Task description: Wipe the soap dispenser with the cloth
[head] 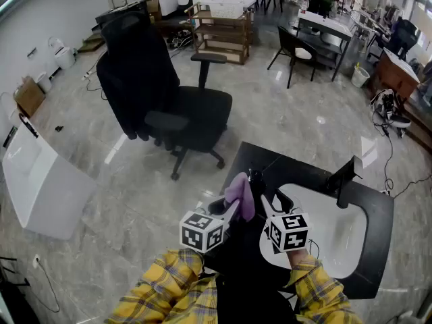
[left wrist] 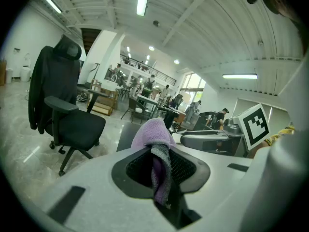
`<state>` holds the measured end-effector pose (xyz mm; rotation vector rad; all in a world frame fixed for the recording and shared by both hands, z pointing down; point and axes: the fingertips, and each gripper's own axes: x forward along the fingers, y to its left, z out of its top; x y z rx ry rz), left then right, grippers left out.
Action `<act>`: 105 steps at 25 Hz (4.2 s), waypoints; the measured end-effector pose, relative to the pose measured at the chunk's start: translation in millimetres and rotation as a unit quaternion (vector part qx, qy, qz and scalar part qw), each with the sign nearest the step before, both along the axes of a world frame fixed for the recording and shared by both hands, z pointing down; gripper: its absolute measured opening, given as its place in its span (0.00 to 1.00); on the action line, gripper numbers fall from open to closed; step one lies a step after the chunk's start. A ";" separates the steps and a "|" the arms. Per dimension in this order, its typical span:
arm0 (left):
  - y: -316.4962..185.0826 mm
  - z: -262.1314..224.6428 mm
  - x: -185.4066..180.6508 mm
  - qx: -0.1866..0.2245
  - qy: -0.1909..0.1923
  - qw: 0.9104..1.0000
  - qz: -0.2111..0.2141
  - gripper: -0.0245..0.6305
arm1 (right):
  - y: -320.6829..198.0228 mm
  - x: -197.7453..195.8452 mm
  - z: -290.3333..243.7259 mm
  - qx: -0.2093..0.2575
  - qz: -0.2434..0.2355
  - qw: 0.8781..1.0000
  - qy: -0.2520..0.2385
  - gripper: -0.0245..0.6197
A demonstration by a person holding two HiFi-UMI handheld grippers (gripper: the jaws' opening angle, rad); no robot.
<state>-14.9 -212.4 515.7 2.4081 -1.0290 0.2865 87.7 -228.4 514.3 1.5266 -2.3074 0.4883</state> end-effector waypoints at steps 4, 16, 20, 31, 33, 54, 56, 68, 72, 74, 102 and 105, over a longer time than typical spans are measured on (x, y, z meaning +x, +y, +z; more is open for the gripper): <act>3.7 3.8 -1.8 -0.003 -0.004 1.000 0.001 0.14 | -1.7 -3.3 1.0 0.000 -0.003 1.000 -0.003 0.30; 17.5 7.3 -4.0 -0.011 -0.010 1.000 0.005 0.14 | -2.8 -10.4 2.1 -0.004 -0.012 1.000 -0.006 0.30; 21.5 8.4 -4.8 -0.015 -0.010 1.000 0.009 0.14 | 0.5 -12.7 2.3 -0.005 -0.014 1.000 -0.005 0.30; 26.9 17.8 -0.4 -0.056 -0.009 0.998 0.019 0.14 | -1.8 -10.2 -2.9 -0.003 -0.022 0.999 -0.032 0.30; 28.9 18.1 -2.0 -0.063 -0.014 0.998 0.023 0.14 | -4.5 -12.1 -9.6 0.004 -0.037 0.998 -0.043 0.30; 49.3 -24.8 -45.1 -0.026 0.044 0.998 -0.023 0.14 | -26.9 -64.9 -27.3 0.040 -0.400 0.915 0.042 0.40; 50.5 -26.8 -48.9 -0.025 0.043 0.998 -0.029 0.14 | -31.7 -69.1 -23.7 0.030 -0.423 0.904 0.049 0.40; 50.1 -19.4 -64.3 -0.040 0.033 0.997 -0.056 0.14 | -35.8 -74.1 -14.0 -0.022 -0.470 0.882 0.024 0.33; 44.4 -15.6 -58.2 -0.044 0.038 0.997 -0.053 0.14 | -38.7 -72.1 -12.9 -0.016 -0.445 0.895 0.023 0.32; 42.6 -14.1 -54.7 -0.046 0.043 0.997 -0.051 0.14 | -39.7 -71.5 -12.6 -0.011 -0.428 0.903 0.022 0.31; 35.0 -9.6 -51.4 -0.056 0.059 0.996 -0.046 0.14 | -53.1 -46.0 -15.9 0.008 0.040 0.999 -0.005 0.29; 34.9 -10.8 -53.1 -0.057 0.062 0.995 -0.048 0.14 | -51.3 -44.1 -17.9 0.009 0.090 0.996 -0.009 0.29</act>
